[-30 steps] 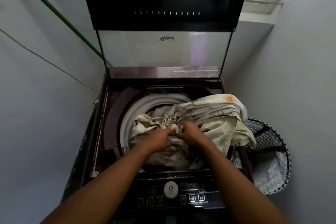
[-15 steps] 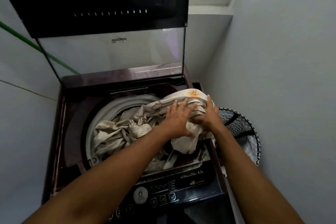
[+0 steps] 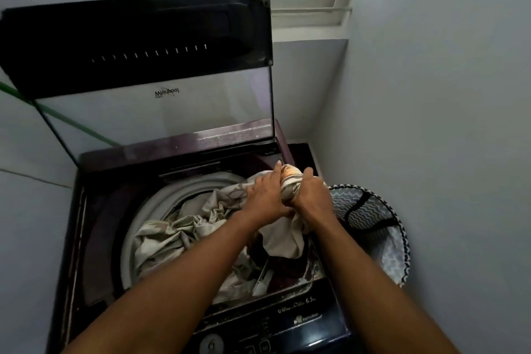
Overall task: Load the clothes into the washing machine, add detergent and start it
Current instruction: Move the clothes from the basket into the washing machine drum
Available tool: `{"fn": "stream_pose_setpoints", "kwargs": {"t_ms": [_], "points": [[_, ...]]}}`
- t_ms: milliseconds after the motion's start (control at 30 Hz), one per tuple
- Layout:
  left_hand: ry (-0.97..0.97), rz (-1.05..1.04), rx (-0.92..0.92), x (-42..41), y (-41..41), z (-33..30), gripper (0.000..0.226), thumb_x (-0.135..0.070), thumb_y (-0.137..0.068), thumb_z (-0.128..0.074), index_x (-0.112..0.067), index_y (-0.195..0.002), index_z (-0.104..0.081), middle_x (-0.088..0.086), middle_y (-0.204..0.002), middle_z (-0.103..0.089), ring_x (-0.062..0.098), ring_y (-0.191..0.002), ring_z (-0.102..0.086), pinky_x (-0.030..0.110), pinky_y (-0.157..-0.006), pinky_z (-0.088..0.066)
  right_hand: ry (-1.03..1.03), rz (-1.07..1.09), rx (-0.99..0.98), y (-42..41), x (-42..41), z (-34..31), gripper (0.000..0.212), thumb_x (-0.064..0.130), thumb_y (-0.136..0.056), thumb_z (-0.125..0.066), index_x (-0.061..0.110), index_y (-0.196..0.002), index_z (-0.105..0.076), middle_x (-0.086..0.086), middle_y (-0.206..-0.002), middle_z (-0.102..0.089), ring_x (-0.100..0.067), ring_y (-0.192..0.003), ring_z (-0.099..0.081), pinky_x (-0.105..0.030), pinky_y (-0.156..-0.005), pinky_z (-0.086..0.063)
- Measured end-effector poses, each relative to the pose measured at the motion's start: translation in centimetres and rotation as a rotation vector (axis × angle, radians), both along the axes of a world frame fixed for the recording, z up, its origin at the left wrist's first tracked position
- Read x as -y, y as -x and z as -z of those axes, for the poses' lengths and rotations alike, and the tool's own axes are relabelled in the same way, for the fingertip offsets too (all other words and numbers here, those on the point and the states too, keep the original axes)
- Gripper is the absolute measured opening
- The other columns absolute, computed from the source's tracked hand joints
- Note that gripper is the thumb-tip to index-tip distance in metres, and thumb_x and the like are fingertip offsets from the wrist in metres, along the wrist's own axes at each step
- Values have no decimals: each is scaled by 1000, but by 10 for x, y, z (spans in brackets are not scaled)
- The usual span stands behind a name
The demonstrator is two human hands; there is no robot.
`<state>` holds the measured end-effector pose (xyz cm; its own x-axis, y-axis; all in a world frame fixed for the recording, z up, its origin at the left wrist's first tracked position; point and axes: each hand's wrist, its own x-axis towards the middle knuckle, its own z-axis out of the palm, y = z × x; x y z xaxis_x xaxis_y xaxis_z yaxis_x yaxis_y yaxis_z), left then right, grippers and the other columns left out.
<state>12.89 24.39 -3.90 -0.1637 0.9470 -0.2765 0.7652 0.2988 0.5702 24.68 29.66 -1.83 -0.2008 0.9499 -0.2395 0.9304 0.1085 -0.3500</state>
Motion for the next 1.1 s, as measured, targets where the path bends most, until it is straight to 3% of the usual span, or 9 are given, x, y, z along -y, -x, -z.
{"fn": "stream_pose_setpoints", "kwargs": {"t_ms": [100,233,333,467,600,800,967,1033,1100], "points": [[-155,-100,64,12,15,-1,78,-61,-62,-67,-35,-133,-48,-1,-119,-60,28,-113,-54,49,-97,-44,-145,-131,-56,18,17,-11,23,14,-85,-54,11,-108,-53,-16,-104,-63,-36,-95,-63,-39,-75,-48],[-245,-314,290,50,48,-8,49,-35,-60,-80,-27,-106,-64,-4,-97,-71,18,-92,-66,34,-81,-51,-47,-308,-223,56,35,-32,15,19,-80,-61,11,-91,-55,-16,-92,-67,-36,-87,-63,-36,-70,-45],[-201,-481,381,85,79,-9,62,-37,-50,-78,-38,-110,-62,-8,-98,-73,14,-92,-68,37,-83,-55,4,-438,-256,93,55,-34,19,24,-78,-65,14,-89,-53,-13,-90,-66,-34,-84,-63,-35,-68,-45],[-138,-601,319,127,118,-17,58,-18,-67,-81,-27,-121,-60,-4,-107,-70,17,-100,-65,33,-86,-51,60,-571,-260,146,89,-22,27,24,-81,-62,10,-103,-56,-17,-105,-63,-37,-94,-62,-39,-76,-47],[-23,-636,287,162,144,-7,63,-19,-74,-76,-24,-132,-54,-2,-122,-64,17,-111,-60,27,-88,-45,147,-614,-235,175,120,-4,35,25,-84,-59,11,-115,-54,-18,-114,-59,-38,-103,-58,-39,-82,-44],[72,-504,139,198,153,24,82,-2,-76,-63,-24,-149,-36,8,-148,-38,26,-136,-40,36,-112,-37,407,-573,-264,181,156,42,50,33,-76,-63,3,-115,-54,-22,-120,-56,-37,-114,-51,-37,-90,-41],[308,-334,163,203,143,45,86,-11,-86,-59,-32,-157,-15,-3,-166,0,23,-150,-18,33,-115,-32,582,-563,-177,170,156,58,78,20,-83,-64,5,-150,-26,-24,-150,-32,-34,-141,-31,-33,-111,-30],[327,-335,84,197,139,43,86,-17,-86,-59,-34,-157,-12,2,-166,6,30,-151,-11,41,-119,-27,652,-544,-242,169,146,49,81,17,-86,-62,6,-153,-18,-21,-146,-43,-30,-135,-43,-30,-102,-42],[304,-342,-7,188,133,32,82,-27,-86,-59,-33,-155,-14,7,-164,9,35,-150,-4,51,-121,-16,610,-479,-331,166,131,34,75,17,-84,-63,9,-149,-27,-17,-128,-60,-30,-116,-58,-35,-87,-52]]}}
